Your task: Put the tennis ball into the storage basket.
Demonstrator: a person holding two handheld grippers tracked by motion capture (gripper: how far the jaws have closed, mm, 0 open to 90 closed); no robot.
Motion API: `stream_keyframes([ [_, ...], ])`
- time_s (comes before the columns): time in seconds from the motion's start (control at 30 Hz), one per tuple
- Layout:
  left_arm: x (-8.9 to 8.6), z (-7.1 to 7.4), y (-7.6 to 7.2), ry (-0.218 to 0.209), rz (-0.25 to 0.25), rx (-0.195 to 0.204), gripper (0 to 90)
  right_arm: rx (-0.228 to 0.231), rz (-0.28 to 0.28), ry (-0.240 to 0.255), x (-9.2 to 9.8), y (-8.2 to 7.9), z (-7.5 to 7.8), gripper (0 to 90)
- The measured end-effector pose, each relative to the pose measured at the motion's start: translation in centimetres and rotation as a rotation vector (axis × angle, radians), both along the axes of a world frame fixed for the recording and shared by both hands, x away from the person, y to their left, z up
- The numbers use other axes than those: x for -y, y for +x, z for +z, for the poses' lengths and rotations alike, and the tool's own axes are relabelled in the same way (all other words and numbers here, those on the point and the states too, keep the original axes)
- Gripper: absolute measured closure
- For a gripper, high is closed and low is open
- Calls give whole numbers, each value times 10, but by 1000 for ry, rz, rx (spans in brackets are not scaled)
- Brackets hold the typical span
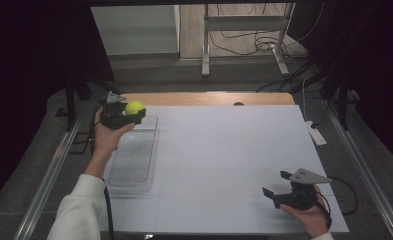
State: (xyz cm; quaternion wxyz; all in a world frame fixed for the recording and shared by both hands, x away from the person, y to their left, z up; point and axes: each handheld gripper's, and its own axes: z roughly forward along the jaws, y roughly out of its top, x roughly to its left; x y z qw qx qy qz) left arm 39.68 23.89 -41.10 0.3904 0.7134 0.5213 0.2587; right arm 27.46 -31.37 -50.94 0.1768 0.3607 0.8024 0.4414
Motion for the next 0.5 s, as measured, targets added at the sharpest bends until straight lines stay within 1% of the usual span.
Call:
stream_keyframes([
  [0.5, -9, -9, 7, 18, 30, -36, 276, -1, -1, -1, 0, 0, 0, 69],
])
